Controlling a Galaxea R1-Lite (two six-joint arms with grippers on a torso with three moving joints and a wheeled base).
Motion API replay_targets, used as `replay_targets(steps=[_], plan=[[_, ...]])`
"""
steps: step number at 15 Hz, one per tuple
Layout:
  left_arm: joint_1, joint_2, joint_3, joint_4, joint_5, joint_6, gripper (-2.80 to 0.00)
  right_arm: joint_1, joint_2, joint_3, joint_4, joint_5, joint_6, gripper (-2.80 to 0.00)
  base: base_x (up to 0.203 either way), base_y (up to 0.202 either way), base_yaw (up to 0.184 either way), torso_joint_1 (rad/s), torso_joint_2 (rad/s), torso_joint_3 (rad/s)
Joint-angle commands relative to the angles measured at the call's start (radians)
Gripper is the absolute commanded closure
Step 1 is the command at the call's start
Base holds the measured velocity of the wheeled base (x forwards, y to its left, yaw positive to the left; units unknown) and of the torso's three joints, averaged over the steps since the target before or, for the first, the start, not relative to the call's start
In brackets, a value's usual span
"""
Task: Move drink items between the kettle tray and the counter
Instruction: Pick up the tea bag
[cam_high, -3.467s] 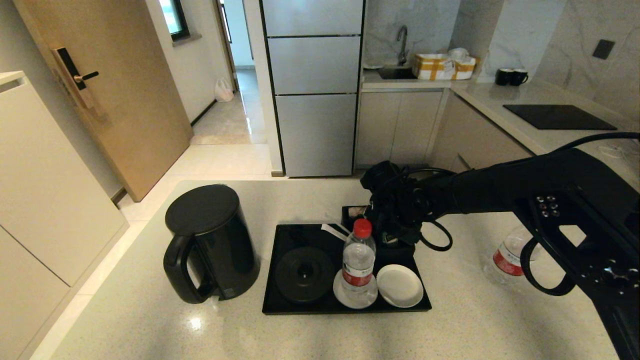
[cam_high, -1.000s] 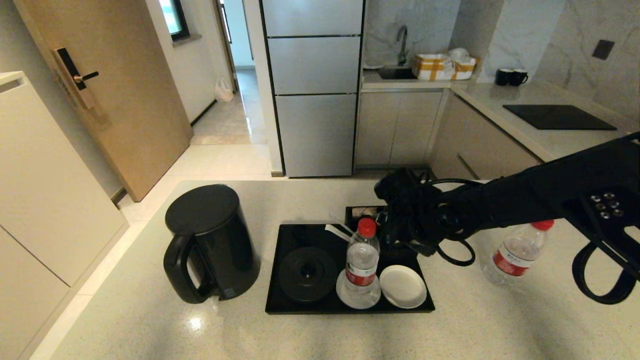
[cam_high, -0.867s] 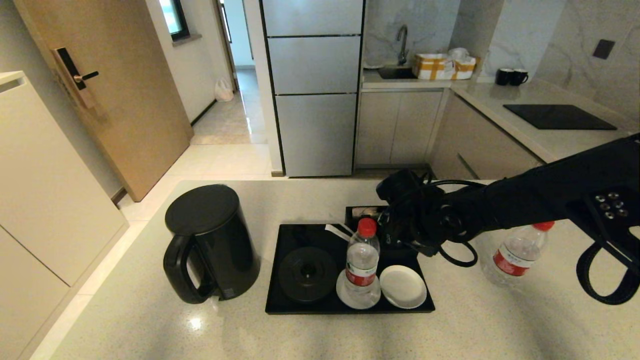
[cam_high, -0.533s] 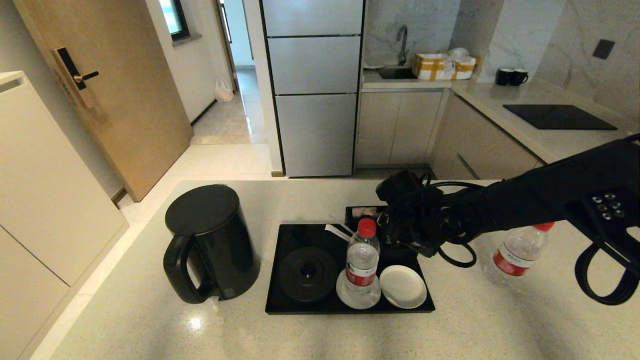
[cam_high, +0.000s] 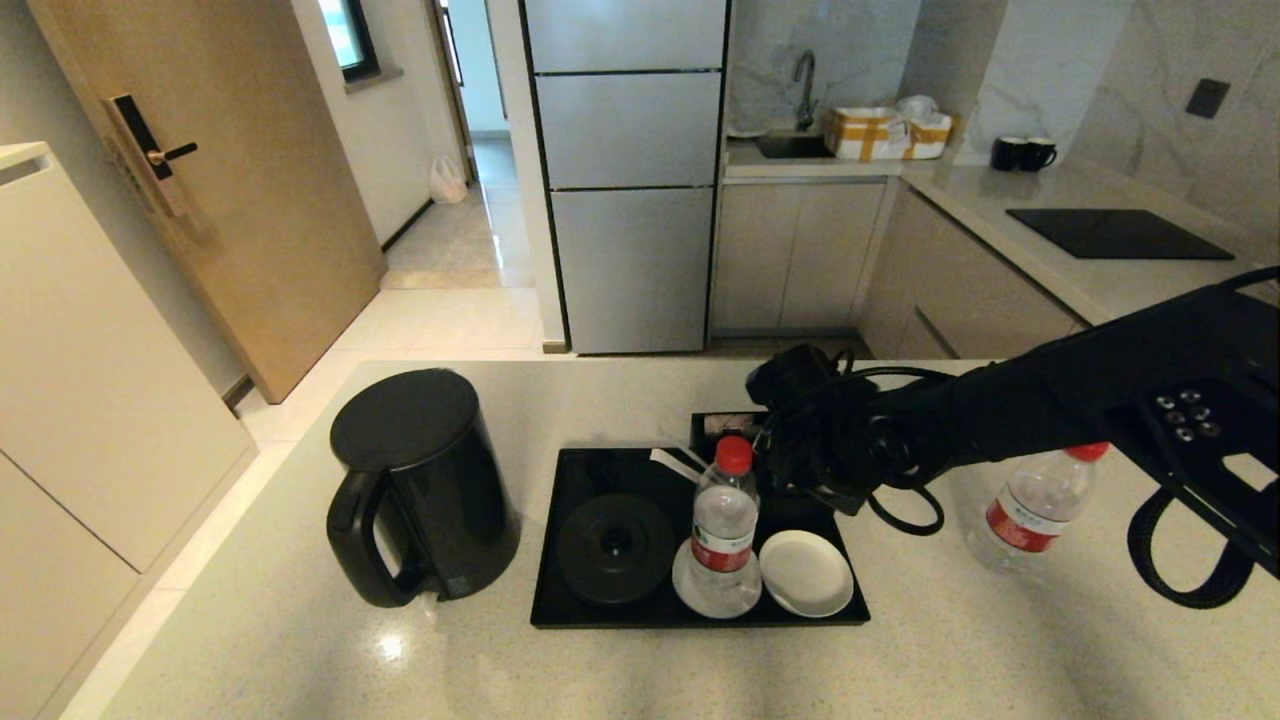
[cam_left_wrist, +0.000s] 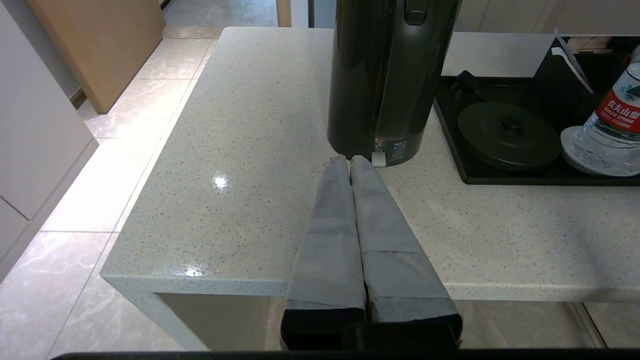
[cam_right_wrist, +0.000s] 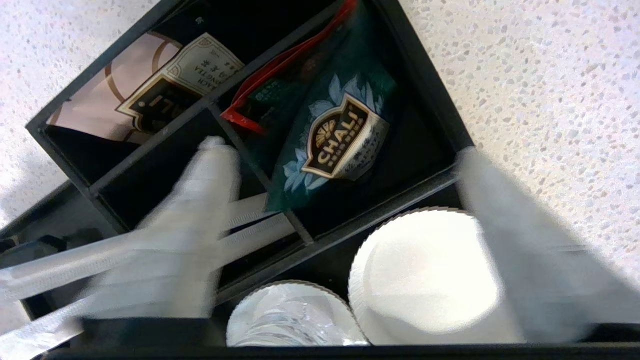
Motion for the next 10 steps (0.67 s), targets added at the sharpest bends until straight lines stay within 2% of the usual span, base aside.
replay_targets(steps=[1,10], plan=[[0.0,0.0,0.0,-0.001,0.0,0.0,0.0,0.0,0.003,0.002,0.0,-0.003,0.005,0.0,0.0,0.0,0.0,0.0,0.0,0.0],[0.001,0.0,0.0,-0.001,0.0,0.0,0.0,0.0,0.014,0.0,-0.001,-0.001,0.007,0.0,0.0,0.0,0.0,0.0,0.0,0.0]])
